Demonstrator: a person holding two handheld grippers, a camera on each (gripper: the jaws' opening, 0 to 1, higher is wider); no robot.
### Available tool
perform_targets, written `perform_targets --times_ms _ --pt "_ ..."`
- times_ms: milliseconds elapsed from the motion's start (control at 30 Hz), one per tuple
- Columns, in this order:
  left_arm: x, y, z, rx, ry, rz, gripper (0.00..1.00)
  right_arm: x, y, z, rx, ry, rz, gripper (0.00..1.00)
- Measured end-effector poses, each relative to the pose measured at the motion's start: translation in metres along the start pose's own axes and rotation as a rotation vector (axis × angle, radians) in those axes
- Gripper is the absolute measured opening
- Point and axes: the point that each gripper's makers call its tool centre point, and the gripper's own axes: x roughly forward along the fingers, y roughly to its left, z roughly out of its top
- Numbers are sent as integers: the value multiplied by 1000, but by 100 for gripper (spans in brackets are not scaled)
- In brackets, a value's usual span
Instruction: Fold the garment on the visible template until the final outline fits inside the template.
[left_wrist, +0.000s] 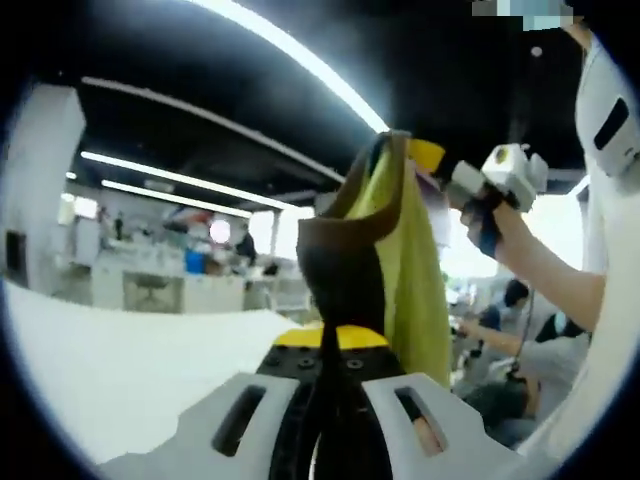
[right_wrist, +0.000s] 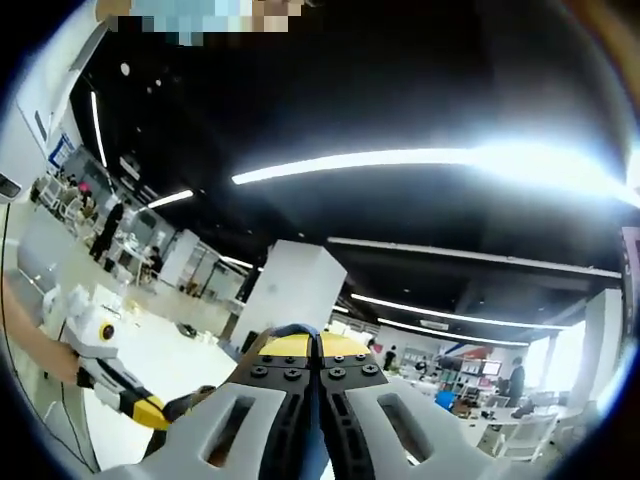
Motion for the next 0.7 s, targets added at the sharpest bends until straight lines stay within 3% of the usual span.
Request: perform_targets --times_ms 333,700 --pt "-28 38 65 190 -129 189 0 -14 -1 -17 18 44 -24 1" --pt "-41 52 99 250 -203 257 0 -24 10 -29 42 76 -20 1"
